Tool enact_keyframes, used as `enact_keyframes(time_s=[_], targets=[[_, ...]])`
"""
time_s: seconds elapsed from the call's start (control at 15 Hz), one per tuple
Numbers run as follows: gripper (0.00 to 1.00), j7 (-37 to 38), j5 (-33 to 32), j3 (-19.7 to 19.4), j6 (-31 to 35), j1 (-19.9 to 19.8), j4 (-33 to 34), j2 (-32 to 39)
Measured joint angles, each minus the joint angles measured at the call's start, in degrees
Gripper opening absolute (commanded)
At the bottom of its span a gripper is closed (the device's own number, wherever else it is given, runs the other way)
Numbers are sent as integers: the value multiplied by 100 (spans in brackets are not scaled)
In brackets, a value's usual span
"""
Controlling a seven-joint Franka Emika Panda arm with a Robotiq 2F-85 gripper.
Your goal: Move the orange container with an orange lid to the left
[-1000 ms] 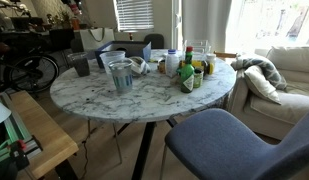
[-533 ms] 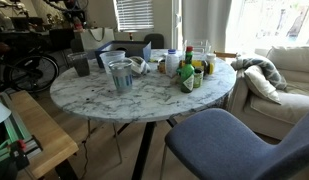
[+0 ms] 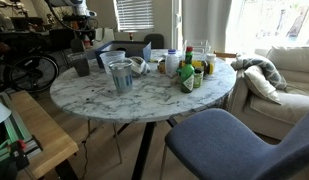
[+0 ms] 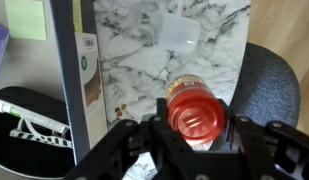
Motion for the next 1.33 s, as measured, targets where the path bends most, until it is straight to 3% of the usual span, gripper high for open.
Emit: enact_keyframes(time_s=[0.93,1.0,1.07,1.2,1.33], targets=[[24,464,-106,-617,-328,666,1679,1751],[38,463,-123,-629,-385,701,1770,1824],[74,462,-150,-644,-446,737,1859,1891],[80,445,-236,-663,-544,795,2008,1993],[95,425,-330,-678,-623,835,2115,2029]])
